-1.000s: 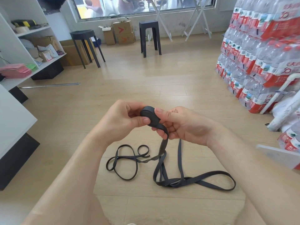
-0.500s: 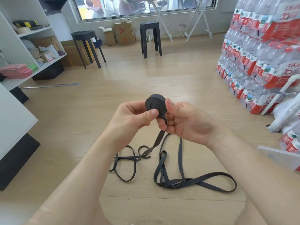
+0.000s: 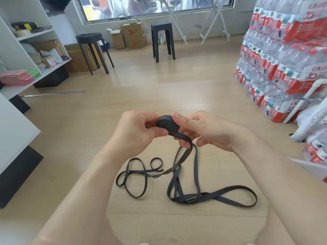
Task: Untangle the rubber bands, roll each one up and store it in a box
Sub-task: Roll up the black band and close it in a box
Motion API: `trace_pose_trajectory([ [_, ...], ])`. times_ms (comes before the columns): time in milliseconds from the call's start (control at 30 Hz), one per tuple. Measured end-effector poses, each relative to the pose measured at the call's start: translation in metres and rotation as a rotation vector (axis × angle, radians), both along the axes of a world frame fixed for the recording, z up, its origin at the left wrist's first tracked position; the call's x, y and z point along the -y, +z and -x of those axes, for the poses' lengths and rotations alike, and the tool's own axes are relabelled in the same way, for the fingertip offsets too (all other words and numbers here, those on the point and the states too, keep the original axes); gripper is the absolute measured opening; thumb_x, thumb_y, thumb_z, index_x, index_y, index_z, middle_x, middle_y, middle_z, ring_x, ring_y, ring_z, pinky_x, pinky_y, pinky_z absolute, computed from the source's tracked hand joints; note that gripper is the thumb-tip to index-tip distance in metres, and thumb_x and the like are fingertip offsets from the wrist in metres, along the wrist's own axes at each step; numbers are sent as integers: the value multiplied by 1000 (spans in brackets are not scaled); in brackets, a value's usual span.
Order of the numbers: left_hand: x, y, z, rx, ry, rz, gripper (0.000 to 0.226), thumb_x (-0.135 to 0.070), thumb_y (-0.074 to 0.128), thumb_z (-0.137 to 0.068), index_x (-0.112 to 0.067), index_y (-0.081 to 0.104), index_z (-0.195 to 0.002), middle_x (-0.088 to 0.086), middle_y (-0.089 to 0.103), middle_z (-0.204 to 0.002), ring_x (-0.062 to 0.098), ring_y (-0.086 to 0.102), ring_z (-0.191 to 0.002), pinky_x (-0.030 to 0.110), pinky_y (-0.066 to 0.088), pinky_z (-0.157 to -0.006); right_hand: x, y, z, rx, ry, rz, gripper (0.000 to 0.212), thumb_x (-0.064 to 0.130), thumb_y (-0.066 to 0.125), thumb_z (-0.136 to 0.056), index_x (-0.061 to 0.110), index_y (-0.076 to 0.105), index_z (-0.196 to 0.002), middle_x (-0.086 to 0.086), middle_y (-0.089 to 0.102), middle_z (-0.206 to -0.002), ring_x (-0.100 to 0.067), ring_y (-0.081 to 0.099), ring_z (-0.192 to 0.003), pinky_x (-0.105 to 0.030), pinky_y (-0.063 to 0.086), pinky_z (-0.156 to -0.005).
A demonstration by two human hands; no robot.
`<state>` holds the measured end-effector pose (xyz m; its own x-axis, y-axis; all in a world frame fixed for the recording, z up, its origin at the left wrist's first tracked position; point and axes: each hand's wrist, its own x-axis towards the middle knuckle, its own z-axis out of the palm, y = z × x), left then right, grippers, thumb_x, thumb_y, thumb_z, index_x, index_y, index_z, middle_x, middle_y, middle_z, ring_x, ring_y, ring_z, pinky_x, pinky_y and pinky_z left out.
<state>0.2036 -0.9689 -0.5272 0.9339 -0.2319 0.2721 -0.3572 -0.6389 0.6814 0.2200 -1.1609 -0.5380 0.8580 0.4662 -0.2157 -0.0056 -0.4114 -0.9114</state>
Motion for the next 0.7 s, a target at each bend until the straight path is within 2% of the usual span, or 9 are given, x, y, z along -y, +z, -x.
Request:
trace_pose_trajectory([
  [100,2,-2,-1,53,26,-103,15,-13,77,-75,-26,74,-81,-9,68,-68,9,60,-67,21,47,-66,0,-1,0,6,-2,-60,59,65,51,-74,10,69,-82,-2,68,-68,-11,59,-64,-22,37,-56],
  [133,2,-3,-1,53,29,-87,15,-13,77,-75,-26,74,-82,-8,69,-70,10,61,-68,21,48,-68,0,-1,0,-1,-4,-102,58,62,52,-76,7,69,-84,-2,67,-67,-11,58,-62,-20,37,-54],
  [233,3,-3,1,-59,14,132,22,-13,77,-75,-32,70,-80,-5,71,-73,5,62,-70,20,50,-71,2,-4,-2,-65,-7,-234,61,57,53,-79,0,68,-93,-4,64,-66,-13,55,-60,-21,37,-54],
  [300,4,-2,2,-174,-42,287,16,-18,77,-73,-27,72,-86,-2,73,-82,7,65,-80,22,51,-76,4,-6,-3,-107,10,-321,59,55,57,-79,-1,68,-97,-4,63,-67,-14,54,-61,-26,37,-62],
  [367,4,-3,5,-238,-106,417,22,-23,75,-69,-21,73,-91,-1,75,-87,11,68,-88,22,53,-81,5,-7,-3,-142,35,-395,60,54,61,-80,-1,67,-102,-4,62,-69,-14,54,-62,-27,39,-65],
  [433,5,-2,5,-208,-111,490,21,-20,75,-66,-20,75,-87,2,75,-84,14,70,-85,25,54,-81,4,-6,-3,-176,51,-417,63,60,60,-76,2,67,-101,-4,62,-71,-15,55,-64,-24,40,-61],
  [533,6,1,5,-120,-70,483,16,-8,75,-69,-19,74,-80,-4,74,-72,9,69,-72,20,52,-70,5,-3,0,-140,86,-318,57,66,55,-74,14,69,-94,-2,65,-75,-13,58,-70,-21,39,-56],
  [633,1,4,3,-96,-16,435,23,0,75,-71,-22,72,-76,-11,72,-67,2,66,-65,14,50,-65,7,1,1,24,81,-167,28,41,75,-73,21,73,-93,2,70,-79,-8,62,-73,-21,41,-62],
  [700,-4,6,3,-103,19,439,15,-10,77,-67,-22,72,-74,-9,70,-62,4,63,-59,16,51,-62,9,1,-1,103,25,-136,29,21,83,-69,17,74,-97,0,74,-81,-7,65,-73,-21,47,-66],
])
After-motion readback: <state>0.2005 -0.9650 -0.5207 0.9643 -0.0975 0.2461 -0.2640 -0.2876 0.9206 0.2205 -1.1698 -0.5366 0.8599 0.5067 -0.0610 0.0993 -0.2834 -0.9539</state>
